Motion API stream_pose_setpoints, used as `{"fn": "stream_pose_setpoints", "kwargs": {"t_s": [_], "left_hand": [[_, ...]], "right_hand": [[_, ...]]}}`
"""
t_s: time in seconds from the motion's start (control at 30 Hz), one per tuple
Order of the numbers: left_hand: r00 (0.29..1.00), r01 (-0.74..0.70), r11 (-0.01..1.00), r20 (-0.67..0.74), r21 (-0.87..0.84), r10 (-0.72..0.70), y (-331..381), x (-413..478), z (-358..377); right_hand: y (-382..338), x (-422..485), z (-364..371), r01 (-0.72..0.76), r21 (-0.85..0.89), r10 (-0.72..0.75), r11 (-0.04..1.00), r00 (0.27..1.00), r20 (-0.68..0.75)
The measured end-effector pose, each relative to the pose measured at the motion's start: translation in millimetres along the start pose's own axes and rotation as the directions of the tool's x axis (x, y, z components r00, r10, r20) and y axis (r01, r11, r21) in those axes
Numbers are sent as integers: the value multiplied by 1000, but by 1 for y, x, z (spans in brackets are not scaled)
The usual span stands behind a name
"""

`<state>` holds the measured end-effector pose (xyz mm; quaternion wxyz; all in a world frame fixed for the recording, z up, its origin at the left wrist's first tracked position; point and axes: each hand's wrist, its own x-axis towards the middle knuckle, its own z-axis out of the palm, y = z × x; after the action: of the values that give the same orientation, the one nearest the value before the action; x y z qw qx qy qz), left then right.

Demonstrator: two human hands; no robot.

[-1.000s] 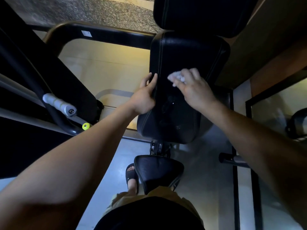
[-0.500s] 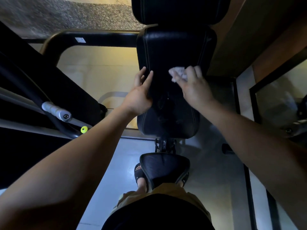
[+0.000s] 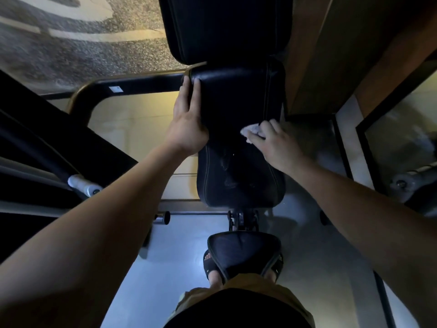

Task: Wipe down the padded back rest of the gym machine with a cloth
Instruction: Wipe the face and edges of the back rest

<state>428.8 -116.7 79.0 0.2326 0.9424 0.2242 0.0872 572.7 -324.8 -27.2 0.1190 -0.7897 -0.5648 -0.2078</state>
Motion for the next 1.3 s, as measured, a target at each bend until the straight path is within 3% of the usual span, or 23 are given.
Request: {"fn": "stream_pose_setpoints", "kwargs": {"t_s": [0.1,0.27,0.53,0.6,0.7,0.83,0.9,1.03,1.13,1.3], "left_hand": [[1000,11,1000,3,18,-11,-1,1,1],[999,48,996,0,71,-48,2,3,4],[995,99,986,16,133,-102,14,5,8],[993,113,986,25,119,-117,17,4,7],[994,95,989,37,112,-100,18,2,1],[1000,10,997,-2,76,-10,8,-2,-7],[998,-56,995,-23,78,58,0,-2,-11],[966,-228,971,-105,75,235,-22,14,-25],[931,-340,937,-116,76,347,-41,32,-22],[887,-421,891,-130,168,444,-65,42,-9]], "right_hand": [[13,8,-11,40,17,-40,999,999,25],[33,38,-27,-228,189,265,955,943,-201],[16,15,-35,-344,419,413,840,907,-82],[25,33,-39,-392,503,518,770,845,-135],[13,29,-34,-540,540,688,646,718,-105],[-26,-4,-19,-694,538,774,479,623,114],[-28,5,-19,-763,508,824,400,542,165],[-31,49,-39,-690,638,869,342,490,64],[-43,54,-32,-706,624,903,335,430,2],[-91,18,11,-882,447,945,151,262,196]]}}
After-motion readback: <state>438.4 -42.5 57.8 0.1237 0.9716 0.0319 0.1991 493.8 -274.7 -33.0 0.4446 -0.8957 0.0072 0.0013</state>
